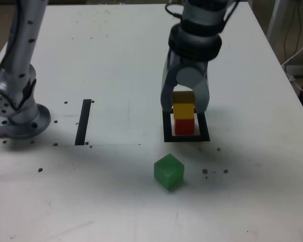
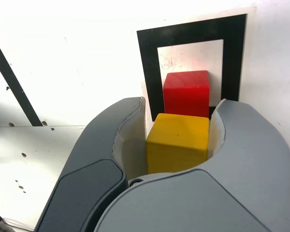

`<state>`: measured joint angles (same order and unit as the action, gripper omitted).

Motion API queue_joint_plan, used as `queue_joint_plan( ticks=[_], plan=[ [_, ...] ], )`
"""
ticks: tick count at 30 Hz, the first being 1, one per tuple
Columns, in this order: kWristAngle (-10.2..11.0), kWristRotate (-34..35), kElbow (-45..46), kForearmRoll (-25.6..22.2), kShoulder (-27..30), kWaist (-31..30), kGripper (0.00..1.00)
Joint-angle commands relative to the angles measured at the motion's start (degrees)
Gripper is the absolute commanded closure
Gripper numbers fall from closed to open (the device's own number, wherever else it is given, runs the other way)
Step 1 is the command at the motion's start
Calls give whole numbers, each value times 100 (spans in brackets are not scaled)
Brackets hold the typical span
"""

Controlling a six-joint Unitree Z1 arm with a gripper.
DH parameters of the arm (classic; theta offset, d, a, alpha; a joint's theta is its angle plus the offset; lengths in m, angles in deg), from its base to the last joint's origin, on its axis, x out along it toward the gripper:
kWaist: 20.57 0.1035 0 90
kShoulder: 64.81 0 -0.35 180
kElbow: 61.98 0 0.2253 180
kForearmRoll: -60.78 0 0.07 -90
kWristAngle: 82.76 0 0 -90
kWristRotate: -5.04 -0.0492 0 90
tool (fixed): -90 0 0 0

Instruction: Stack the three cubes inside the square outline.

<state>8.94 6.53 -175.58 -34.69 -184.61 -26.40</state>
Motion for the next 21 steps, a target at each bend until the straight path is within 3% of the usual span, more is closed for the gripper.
queue_joint_plan(
  ticks=[1, 21],
  plan=[
    [-18, 32, -55, -3, -76, -6, 85],
    [45, 70, -64, -60, -175, 131, 85]
  ],
)
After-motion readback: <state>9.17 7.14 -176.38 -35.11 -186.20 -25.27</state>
